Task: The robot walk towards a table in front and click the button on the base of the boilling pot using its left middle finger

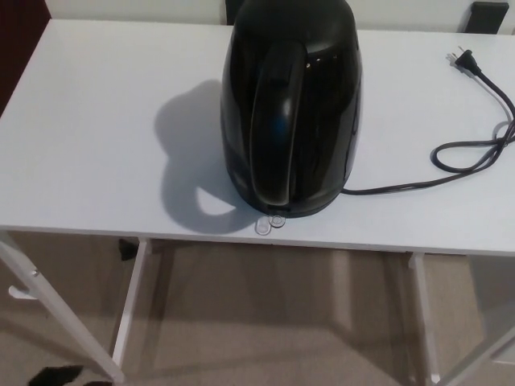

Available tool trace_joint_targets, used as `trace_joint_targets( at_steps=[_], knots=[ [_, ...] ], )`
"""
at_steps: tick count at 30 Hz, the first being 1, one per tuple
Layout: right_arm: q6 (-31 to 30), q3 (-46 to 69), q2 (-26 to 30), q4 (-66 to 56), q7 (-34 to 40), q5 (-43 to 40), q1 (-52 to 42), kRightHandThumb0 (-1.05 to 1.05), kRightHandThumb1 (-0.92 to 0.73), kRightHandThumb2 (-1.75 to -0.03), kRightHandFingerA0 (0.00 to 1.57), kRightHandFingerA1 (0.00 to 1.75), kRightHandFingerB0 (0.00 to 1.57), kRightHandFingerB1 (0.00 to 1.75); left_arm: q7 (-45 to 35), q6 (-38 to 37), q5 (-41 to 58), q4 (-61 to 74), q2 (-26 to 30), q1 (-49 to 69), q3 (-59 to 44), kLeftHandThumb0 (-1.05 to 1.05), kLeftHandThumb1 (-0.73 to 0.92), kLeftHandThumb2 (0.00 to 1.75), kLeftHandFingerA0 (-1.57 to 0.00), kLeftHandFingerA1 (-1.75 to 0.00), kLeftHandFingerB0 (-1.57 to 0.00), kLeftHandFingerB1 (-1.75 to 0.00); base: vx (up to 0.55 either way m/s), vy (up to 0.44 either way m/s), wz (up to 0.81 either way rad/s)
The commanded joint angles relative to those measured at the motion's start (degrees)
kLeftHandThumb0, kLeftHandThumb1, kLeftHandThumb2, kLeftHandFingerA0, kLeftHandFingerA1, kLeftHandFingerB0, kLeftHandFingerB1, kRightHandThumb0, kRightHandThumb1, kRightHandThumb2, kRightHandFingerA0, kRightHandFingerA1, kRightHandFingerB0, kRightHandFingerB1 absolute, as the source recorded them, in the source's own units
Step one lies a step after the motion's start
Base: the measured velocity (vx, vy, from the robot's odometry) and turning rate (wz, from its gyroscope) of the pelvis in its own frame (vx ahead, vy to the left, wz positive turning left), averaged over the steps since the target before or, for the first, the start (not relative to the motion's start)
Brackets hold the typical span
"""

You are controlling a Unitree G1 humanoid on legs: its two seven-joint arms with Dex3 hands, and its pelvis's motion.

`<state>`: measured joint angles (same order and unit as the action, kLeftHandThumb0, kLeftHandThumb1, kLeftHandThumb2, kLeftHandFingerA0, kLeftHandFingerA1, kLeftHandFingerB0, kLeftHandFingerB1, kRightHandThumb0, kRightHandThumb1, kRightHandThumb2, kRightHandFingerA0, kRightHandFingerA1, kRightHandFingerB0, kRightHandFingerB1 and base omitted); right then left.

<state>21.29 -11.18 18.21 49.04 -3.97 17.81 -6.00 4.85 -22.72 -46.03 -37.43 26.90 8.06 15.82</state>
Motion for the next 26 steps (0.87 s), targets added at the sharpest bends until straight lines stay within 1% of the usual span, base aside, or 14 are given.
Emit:
trace_joint_targets(
  at_steps=[1, 2, 5, 7, 11, 13, 17, 21, 26],
  knots=[
    [2.14, 0.55, 0.43, 1.65, 2.34, -0.05, -0.07, -0.48, -0.63, -0.60, 0.67, 0.41, 0.53, 0.37, -11.68, -0.27, 21.47, -13.60, -3.24, -2.49, -11.35, -0.54, 0.42, 0.70, -0.33, -0.43, -0.20, -0.37, 0.00, 0.000, 0.00],
    [2.20, 0.61, 0.58, 1.51, 2.38, -0.05, -0.17, -0.48, -0.64, -0.60, 0.62, 0.39, 0.52, 0.36, -11.70, 0.16, 21.39, -14.15, -3.48, -2.77, -11.86, -0.48, 0.50, 0.55, -0.39, -0.34, -0.26, -0.29, 0.00, 0.000, 0.00],
    [2.05, 0.93, 0.62, 1.50, 1.78, -0.57, 0.03, -0.48, -0.64, -0.60, 0.59, 0.38, 0.50, 0.36, -12.16, -0.14, 21.20, -15.69, -3.65, -3.82, -12.78, -0.47, 0.50, 0.56, -0.40, -0.34, -0.26, -0.30, 0.00, 0.000, 0.00],
    [2.65, 1.07, 0.54, 2.24, 2.00, -0.62, 0.31, -0.48, -0.63, -0.59, 0.61, 0.38, 0.51, 0.35, -12.44, -0.49, 21.04, -16.46, -3.66, -4.22, -13.15, -0.47, 0.50, 0.56, -0.41, -0.34, -0.26, -0.30, 0.00, 0.000, 0.00],
    [2.45, 0.95, 0.60, 2.28, 2.31, -0.24, 0.41, -0.49, -0.64, -0.58, 0.61, 0.38, 0.50, 0.35, -12.35, -1.28, 20.59, -18.02, -3.64, -4.92, -13.43, -0.47, 0.50, 0.56, -0.41, -0.34, -0.26, -0.30, 0.00, 0.000, 0.00],
    [1.26, 1.38, 0.74, 0.68, 2.39, -0.40, 0.46, -0.48, -0.64, -0.60, 0.59, 0.38, 0.49, 0.36, -11.95, -1.61, 20.01, -17.80, -3.49, -5.71, -12.92, -0.48, 0.50, 0.56, -0.41, -0.34, -0.26, -0.30, 0.00, 0.000, 0.00],
    [1.32, 1.61, 0.76, 0.58, 2.48, -0.43, 0.54, -0.48, -0.64, -0.60, 0.59, 0.38, 0.48, 0.36, -12.14, -1.48, 20.66, -18.11, -3.38, -6.21, -12.41, -0.49, 0.50, 0.56, -0.41, -0.34, -0.26, -0.30, 0.00, 0.000, 0.00],
    [-0.28, 2.48, 0.58, -0.67, 2.30, -1.02, 0.56, -0.48, -0.63, -0.60, 0.58, 0.38, 0.48, 0.35, -12.92, -0.32, 21.13, -17.61, -3.14, -6.84, -11.46, -0.48, 0.50, 0.56, -0.42, -0.34, -0.26, -0.29, 0.00, 0.000, 0.00],
    [0.00, 3.00, 0.65, -1.42, 2.21, -1.15, 0.37, -0.48, -0.63, -0.60, 0.58, 0.38, 0.48, 0.35, -13.20, -0.27, 21.70, -17.47, -2.97, -7.13, -11.01, -0.48, 0.50, 0.56, -0.41, -0.34, -0.26, -0.30, 0.00, 0.000, 0.00]
  ],
)
